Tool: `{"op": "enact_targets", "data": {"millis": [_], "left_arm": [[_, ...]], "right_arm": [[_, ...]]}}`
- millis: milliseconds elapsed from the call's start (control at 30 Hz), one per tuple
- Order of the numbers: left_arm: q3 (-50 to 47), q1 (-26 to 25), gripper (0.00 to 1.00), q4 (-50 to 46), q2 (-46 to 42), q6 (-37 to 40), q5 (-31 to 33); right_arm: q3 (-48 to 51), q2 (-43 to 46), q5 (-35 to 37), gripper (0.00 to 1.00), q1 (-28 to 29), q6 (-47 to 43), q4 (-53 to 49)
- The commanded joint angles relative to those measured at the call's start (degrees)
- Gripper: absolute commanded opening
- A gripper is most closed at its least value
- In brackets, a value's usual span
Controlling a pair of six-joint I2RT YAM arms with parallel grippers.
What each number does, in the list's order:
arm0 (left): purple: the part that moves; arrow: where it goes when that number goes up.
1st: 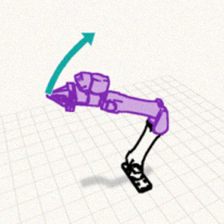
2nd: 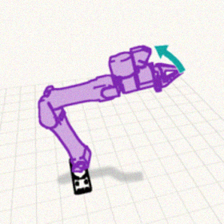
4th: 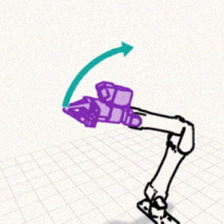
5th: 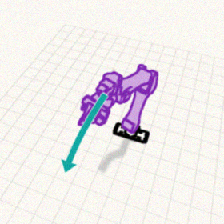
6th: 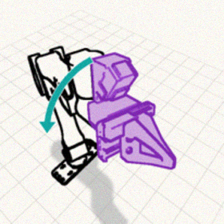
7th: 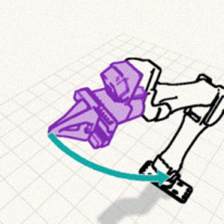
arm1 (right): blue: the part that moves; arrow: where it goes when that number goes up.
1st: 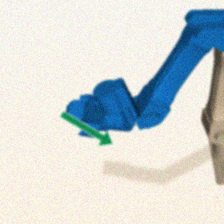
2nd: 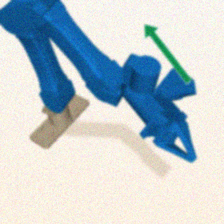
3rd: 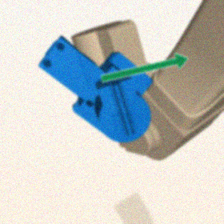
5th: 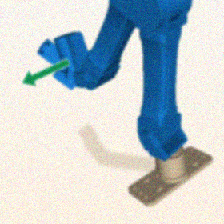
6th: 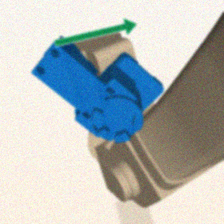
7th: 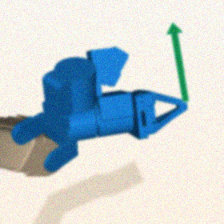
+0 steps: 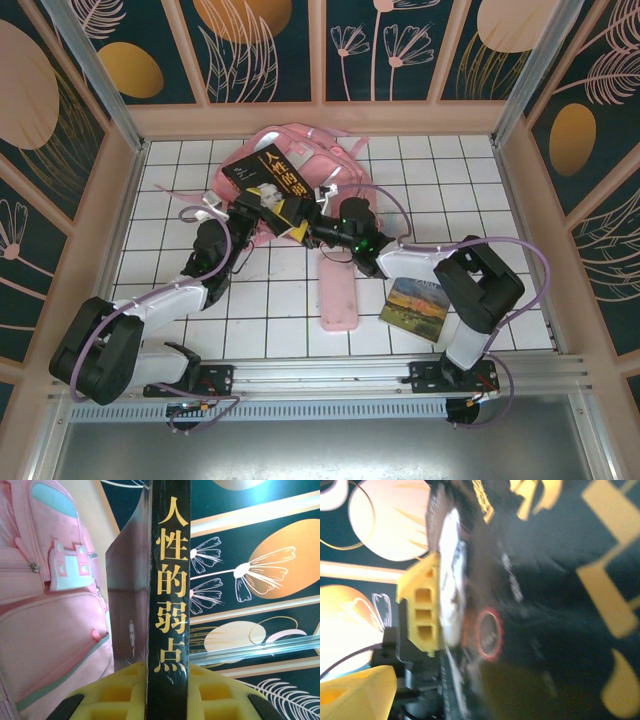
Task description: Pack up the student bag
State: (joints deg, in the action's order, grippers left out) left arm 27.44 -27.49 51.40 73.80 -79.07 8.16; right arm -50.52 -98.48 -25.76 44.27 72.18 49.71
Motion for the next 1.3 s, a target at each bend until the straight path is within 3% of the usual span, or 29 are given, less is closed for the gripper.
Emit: {"op": "enact_targets", "data": {"millis": [0, 67, 133, 167, 200, 233, 267, 300, 367, 567, 767, 1067, 1267], "left_arm": [[0.54, -0.8, 0.0, 8.06, 0.12, -3.01, 1.77], [0.5, -1.17, 0.0, 7.44, 0.19, -2.99, 1.62], [1.15, -1.24, 0.0, 6.18, 0.7, -2.45, 0.52], [1.5, -1.25, 0.07, 5.6, 0.89, -1.84, -0.3], [1.92, -1.21, 0.25, 4.67, 1.21, -1.03, -1.35], [2.65, -1.25, 0.51, 2.82, 1.45, 0.25, -2.54], [3.93, -1.26, 0.67, -0.02, 1.69, 2.35, -4.06], [6.44, -1.21, 0.76, -5.36, 2.19, 5.92, -6.26], [11.66, -1.61, 0.84, -15.65, 3.88, 13.53, -9.61], [20.47, -2.69, 0.8, -30.29, 10.87, 28.72, -16.36], [41.73, -3.74, 0.72, -57.22, 23.79, 48.6, -18.78], [66.26, -9.2, 0.71, -76.64, 42.51, 66.52, -6.59], [74.25, -10.73, 0.71, -82.0, 51.61, 69.62, -3.03]], "right_arm": [[-1.12, 1.38, 4.38, 0.7, -1.48, 0.34, 5.04], [-0.23, 2.21, 6.31, 0.44, -2.27, 0.33, 5.38], [0.07, 2.57, 6.42, 0.12, -3.25, 0.15, 6.01], [0.16, 2.8, 6.27, 0.02, -3.91, 0.07, 5.81], [0.23, 3.23, 5.95, 0.0, -4.64, -0.18, 5.2], [0.62, 4.0, 5.74, 0.0, -5.66, -0.72, 4.6], [1.21, 5.06, 5.63, 0.0, -6.94, -1.6, 3.75], [1.92, 6.43, 5.55, 0.0, -8.51, -2.88, 2.31], [2.23, 9.41, 4.79, 0.0, -12.11, -6.57, -3.47], [1.34, 20.25, 7.39, 0.0, -24.28, -22.98, -26.78], [-1.94, 27.83, 8.29, 0.0, -37.17, -36.92, -46.94], [3.96, 35.06, 5.89, 0.0, -45.63, -38.95, -50.81], [8.11, 36.32, 2.61, 0.0, -46.99, -37.11, -48.89]]}}
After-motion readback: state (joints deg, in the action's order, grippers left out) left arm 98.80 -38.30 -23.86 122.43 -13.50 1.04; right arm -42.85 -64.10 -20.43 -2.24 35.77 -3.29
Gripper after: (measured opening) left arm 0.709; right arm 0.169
